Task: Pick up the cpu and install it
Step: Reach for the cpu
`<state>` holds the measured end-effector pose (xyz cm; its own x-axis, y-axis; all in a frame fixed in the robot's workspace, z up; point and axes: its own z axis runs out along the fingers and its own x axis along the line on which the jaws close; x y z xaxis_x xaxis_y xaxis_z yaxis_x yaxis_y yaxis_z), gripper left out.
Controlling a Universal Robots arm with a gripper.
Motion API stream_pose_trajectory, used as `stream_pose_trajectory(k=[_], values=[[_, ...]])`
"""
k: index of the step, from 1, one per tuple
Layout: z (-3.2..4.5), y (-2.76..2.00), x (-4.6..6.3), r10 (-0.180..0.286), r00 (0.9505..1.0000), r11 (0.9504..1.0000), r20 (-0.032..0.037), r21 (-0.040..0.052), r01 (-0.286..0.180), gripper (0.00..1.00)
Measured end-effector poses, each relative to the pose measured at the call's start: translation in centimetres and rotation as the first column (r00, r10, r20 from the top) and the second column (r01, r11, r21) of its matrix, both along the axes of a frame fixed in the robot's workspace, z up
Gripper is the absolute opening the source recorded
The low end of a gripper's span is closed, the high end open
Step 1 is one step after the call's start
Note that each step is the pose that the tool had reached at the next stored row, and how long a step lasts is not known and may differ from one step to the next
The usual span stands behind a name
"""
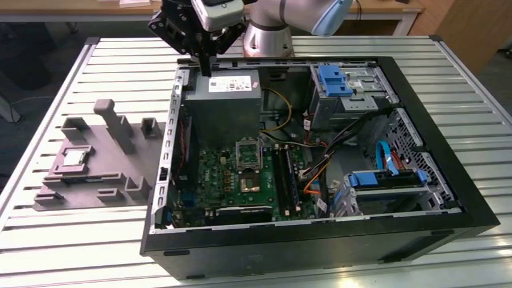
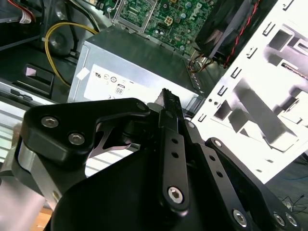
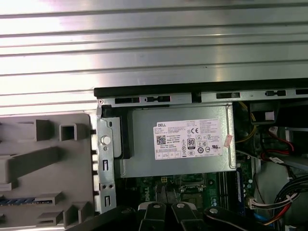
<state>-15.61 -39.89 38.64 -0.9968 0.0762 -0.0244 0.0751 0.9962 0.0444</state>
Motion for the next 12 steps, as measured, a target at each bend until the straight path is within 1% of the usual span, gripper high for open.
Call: stream_pose_trajectory(k=[12], values=[[-0.03, 0.00, -0.46, 0.000, 1.0000, 1.0000, 0.0001, 0.0000, 0.000, 0.11]])
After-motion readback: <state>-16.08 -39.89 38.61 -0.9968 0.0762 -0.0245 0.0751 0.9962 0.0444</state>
